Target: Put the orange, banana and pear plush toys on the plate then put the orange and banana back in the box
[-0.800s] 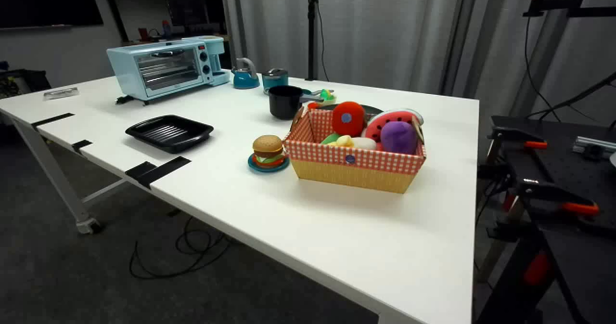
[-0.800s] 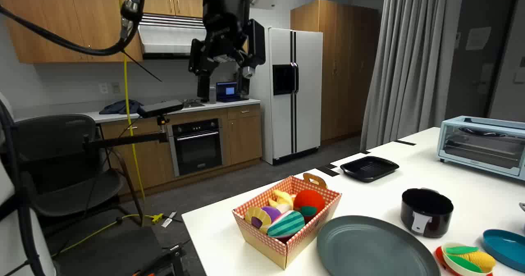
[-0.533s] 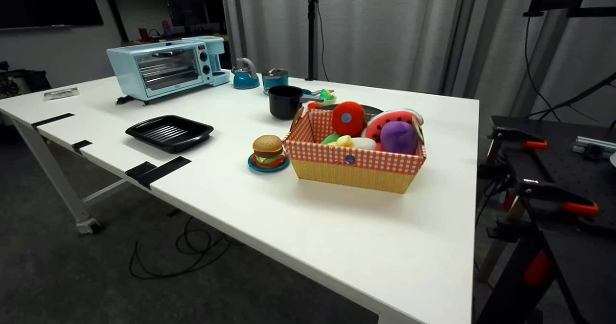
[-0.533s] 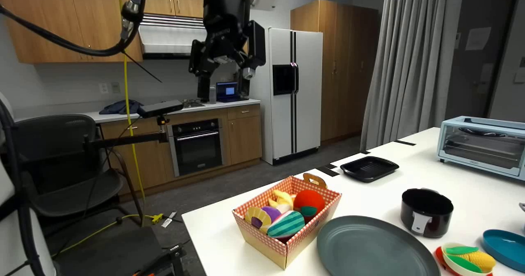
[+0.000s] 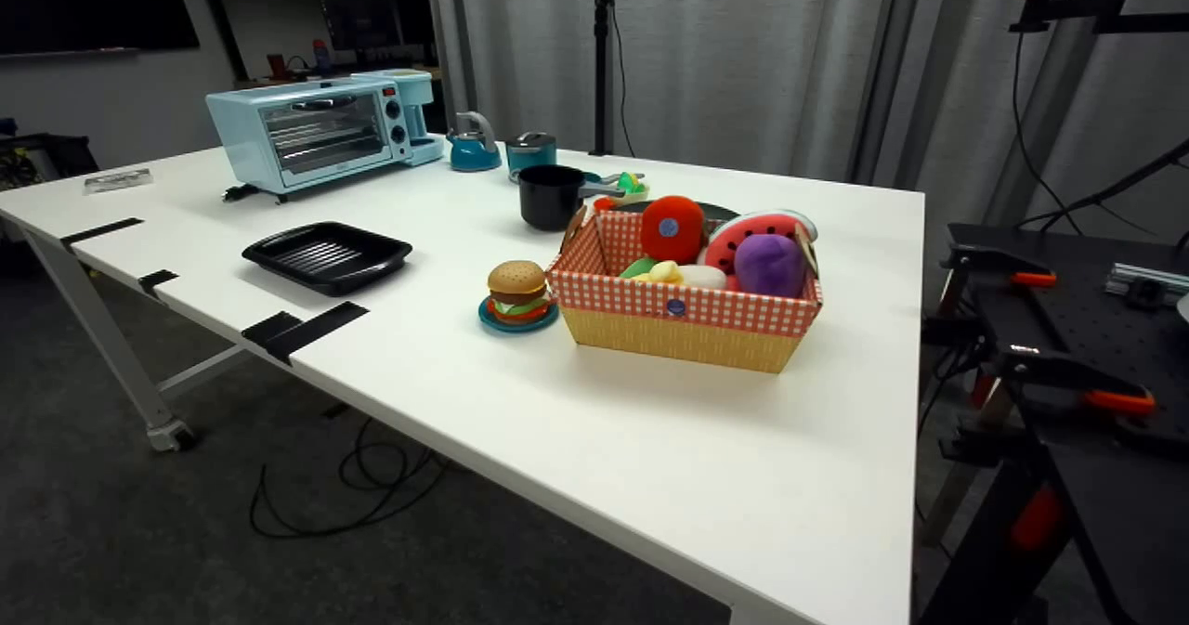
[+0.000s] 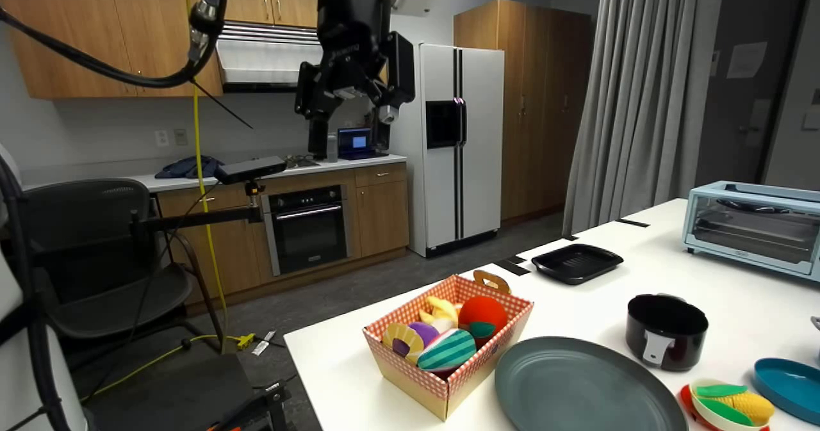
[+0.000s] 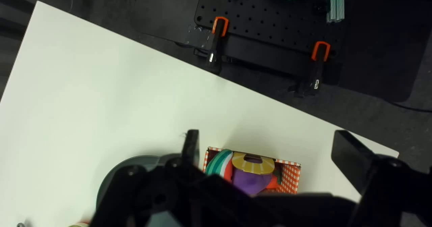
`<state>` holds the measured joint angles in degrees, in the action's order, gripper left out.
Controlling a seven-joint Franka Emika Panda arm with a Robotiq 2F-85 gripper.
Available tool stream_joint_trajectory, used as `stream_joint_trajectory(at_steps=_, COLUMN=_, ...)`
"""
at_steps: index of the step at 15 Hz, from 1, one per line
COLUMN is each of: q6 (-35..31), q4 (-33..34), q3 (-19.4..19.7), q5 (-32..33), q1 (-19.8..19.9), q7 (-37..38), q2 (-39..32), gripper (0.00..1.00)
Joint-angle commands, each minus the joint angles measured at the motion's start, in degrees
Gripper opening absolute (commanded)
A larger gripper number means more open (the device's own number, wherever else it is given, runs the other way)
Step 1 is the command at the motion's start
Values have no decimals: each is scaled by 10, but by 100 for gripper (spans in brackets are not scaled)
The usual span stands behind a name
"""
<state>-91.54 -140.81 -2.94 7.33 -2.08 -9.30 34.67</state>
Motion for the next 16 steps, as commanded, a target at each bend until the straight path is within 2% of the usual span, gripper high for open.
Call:
stream_joint_trajectory(at_steps=1, q6=2, q4=1, q3=8, q5=4, q1=-10, q7=4, q2=-1, gripper=100)
stream_joint_trajectory(at_steps=9, q6=-5, q4=2, q3=9, q5=5, q1=-10, q7=2, q2=-11, gripper=100)
stream_joint_trajectory(at_steps=16, q6=-74, q4=7, q3=0, q5=25, q1=-6, q7=22, q2=-67, gripper=100)
